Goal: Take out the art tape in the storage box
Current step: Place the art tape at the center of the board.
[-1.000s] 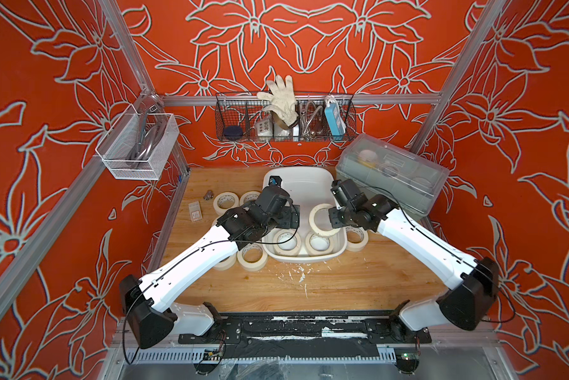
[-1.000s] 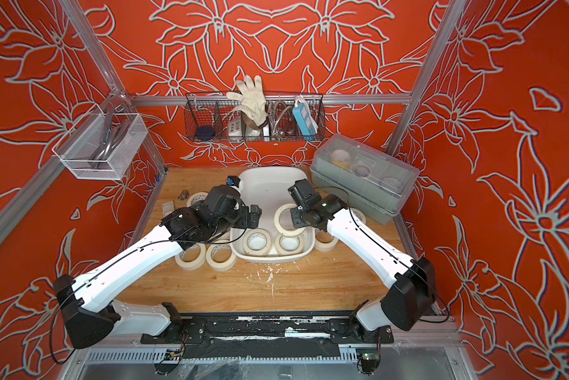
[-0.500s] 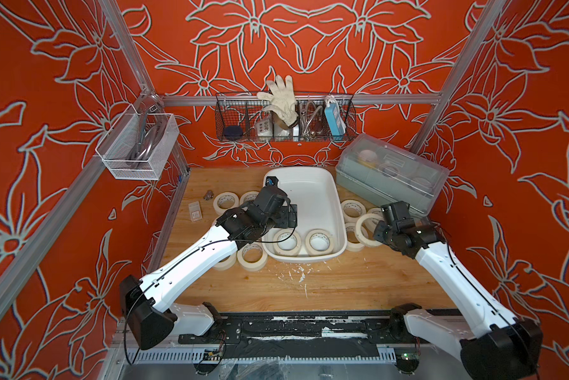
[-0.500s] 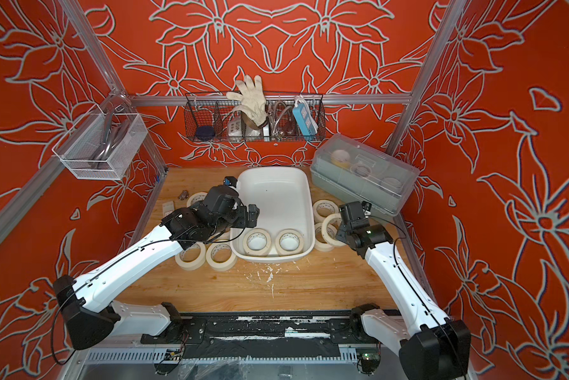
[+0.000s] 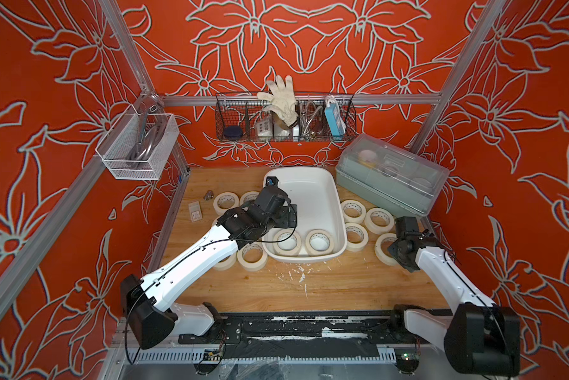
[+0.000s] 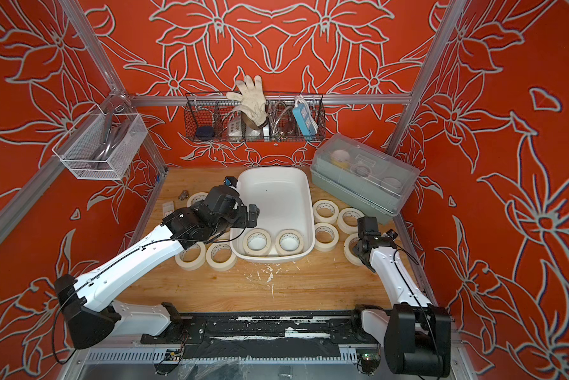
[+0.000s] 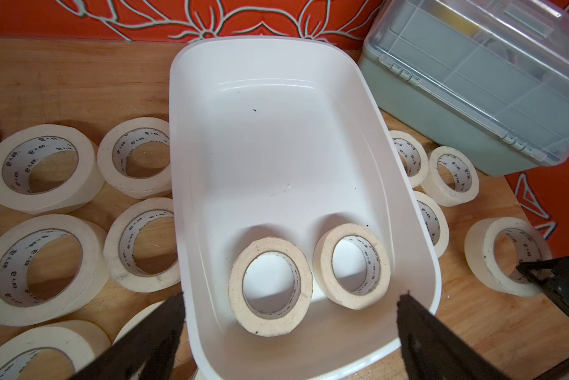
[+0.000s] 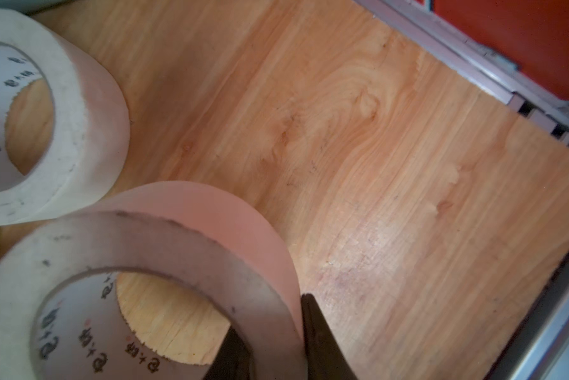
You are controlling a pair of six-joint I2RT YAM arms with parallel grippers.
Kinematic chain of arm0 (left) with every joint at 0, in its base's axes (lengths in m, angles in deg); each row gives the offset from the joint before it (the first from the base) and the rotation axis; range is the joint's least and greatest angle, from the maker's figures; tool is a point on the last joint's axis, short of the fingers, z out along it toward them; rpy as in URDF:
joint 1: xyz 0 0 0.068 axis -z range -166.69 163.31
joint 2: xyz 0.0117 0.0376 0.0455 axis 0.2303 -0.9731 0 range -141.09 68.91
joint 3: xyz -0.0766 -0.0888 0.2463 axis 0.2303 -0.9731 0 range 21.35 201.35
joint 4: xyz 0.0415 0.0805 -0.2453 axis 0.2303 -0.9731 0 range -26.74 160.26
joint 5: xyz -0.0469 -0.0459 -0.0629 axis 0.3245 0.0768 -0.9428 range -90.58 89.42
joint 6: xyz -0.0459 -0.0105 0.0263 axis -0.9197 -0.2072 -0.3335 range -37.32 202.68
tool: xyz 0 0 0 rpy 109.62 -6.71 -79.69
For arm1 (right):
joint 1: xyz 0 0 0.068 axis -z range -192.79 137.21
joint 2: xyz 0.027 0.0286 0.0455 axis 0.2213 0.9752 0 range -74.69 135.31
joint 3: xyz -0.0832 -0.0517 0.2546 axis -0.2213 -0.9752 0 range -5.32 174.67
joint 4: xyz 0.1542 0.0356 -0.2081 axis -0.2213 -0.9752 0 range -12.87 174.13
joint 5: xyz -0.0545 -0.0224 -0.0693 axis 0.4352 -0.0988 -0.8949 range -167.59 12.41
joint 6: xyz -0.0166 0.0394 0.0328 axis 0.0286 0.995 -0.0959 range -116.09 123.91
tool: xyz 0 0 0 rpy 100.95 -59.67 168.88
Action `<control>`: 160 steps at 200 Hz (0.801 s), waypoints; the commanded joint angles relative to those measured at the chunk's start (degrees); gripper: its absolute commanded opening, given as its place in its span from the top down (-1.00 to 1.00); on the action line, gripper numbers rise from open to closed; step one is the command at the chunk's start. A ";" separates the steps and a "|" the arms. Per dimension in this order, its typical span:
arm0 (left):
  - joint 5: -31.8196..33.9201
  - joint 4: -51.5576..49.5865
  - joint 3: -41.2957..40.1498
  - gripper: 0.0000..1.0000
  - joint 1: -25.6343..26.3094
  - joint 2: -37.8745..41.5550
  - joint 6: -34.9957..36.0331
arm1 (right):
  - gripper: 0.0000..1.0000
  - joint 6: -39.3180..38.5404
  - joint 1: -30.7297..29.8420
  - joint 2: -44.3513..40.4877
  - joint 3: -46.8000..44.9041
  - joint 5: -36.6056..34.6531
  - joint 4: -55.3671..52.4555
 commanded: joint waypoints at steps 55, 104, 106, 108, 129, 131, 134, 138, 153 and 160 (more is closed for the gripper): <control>1.69 -0.45 -0.35 -0.96 -0.30 0.04 -0.26 | 1.00 -4.63 4.94 14.35 3.72 13.41 11.58; 2.15 0.00 -1.54 -0.95 -0.32 1.28 -0.13 | 0.71 -4.80 6.64 19.77 6.52 16.03 11.06; 2.25 -0.01 -1.54 -0.95 -0.32 1.26 -0.10 | 0.66 -4.85 6.67 19.75 6.50 15.99 11.06; 2.28 -0.07 -1.54 -0.95 -0.32 1.27 -0.13 | 0.63 -4.81 6.68 19.68 6.50 15.98 11.01; 2.42 -0.27 -1.62 -0.95 -0.28 1.43 -0.11 | 0.23 -4.97 6.68 18.48 6.68 15.31 10.50; 2.43 -0.27 -1.63 -0.95 -0.29 1.45 -0.14 | 0.20 -4.91 6.68 18.28 6.70 15.11 10.39; 2.47 -0.27 -1.63 -0.95 -0.28 1.45 -0.09 | 0.14 -4.83 6.68 17.95 6.77 14.90 10.08; 2.47 -0.22 -1.61 -0.95 -0.28 1.45 -0.10 | 0.07 -4.85 6.68 17.55 6.81 14.62 9.77; 2.47 -0.10 -1.76 -0.96 -0.32 1.32 -0.09 | -0.18 -4.90 6.68 15.58 6.68 13.79 8.90; 2.34 -0.01 -1.73 -0.95 -0.32 1.14 -0.09 | -0.24 -4.89 6.68 14.62 6.67 13.58 8.29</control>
